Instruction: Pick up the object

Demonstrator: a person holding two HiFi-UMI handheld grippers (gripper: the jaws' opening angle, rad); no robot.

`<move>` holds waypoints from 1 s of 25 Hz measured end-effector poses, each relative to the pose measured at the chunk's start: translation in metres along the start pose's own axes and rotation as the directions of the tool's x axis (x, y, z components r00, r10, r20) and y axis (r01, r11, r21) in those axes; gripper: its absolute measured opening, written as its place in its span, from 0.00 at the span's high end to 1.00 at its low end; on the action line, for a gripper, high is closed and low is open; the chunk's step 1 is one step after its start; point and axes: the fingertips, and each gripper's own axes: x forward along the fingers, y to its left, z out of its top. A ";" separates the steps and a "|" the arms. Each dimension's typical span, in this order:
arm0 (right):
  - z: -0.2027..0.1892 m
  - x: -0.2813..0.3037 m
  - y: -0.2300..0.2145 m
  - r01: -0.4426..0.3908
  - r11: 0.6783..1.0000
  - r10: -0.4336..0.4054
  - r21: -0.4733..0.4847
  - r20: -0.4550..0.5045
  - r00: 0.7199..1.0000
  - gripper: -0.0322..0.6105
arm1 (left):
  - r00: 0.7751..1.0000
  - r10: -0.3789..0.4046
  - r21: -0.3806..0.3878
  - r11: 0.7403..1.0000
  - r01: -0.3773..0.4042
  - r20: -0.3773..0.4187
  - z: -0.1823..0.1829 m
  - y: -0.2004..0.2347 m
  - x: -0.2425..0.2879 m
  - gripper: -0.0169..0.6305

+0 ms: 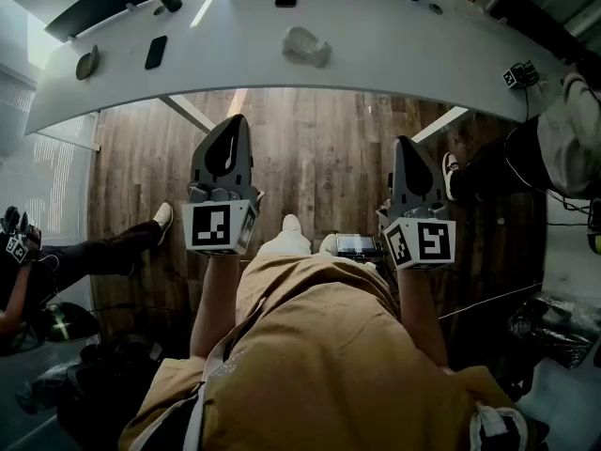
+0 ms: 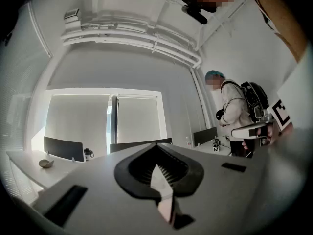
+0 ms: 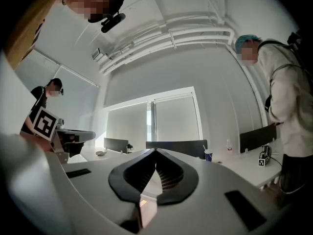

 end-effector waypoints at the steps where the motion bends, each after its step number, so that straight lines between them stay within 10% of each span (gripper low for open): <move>1: -0.001 0.005 0.003 0.002 1.000 -0.002 0.006 -0.004 1.000 0.94 | 1.000 -0.001 0.004 1.000 0.001 -0.004 0.000 0.005 0.003 0.97; 25: -0.024 0.103 -0.012 0.004 1.000 -0.003 0.016 -0.073 0.997 0.94 | 0.997 0.040 -0.097 0.994 -0.046 -0.064 -0.037 0.051 0.072 0.97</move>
